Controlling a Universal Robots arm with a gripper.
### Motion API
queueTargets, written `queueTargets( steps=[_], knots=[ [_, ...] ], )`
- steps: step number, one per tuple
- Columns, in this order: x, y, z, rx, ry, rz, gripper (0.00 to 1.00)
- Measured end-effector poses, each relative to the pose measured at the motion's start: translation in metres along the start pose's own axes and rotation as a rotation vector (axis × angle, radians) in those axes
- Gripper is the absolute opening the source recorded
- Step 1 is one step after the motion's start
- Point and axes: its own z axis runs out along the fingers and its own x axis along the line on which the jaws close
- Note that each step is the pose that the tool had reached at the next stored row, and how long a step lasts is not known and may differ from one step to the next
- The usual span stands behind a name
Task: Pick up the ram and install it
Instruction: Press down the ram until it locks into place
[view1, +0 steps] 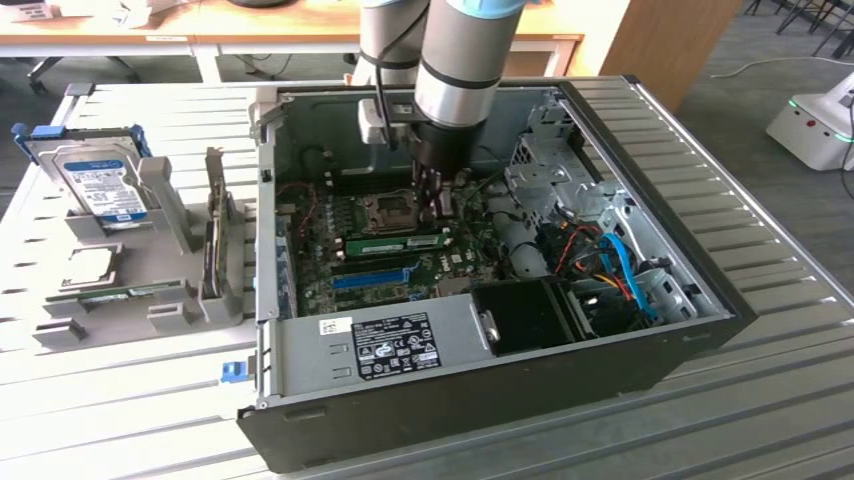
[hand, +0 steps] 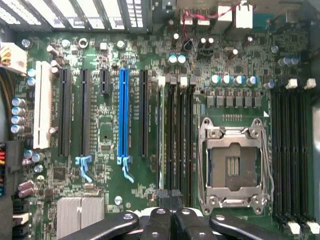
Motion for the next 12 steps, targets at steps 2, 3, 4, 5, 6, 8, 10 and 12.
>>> queueTargets(
  steps=[2,3,4,5,6,8,10,12],
  knots=[
    [0.0,0.0037,0.0002,0.0,-0.0001,0.0,0.11],
    [0.0,0.0055,0.0003,0.0,-0.0001,0.0,0.11],
    [0.0,0.0072,0.0004,0.0,0.0,0.0,0.11],
    [0.0,0.0087,0.0005,0.0,0.0,0.0,0.11],
    [0.0,0.0102,0.0006,0.0001,-0.0001,0.0,0.11],
    [0.0,0.013,0.0008,0.0,0.0,0.0,0.11],
    [0.0,0.0166,0.0009,0.0,0.0001,0.0,0.11],
    [0.0,0.0204,0.0012,0.0,-0.0001,0.0,0.11]
  ],
)
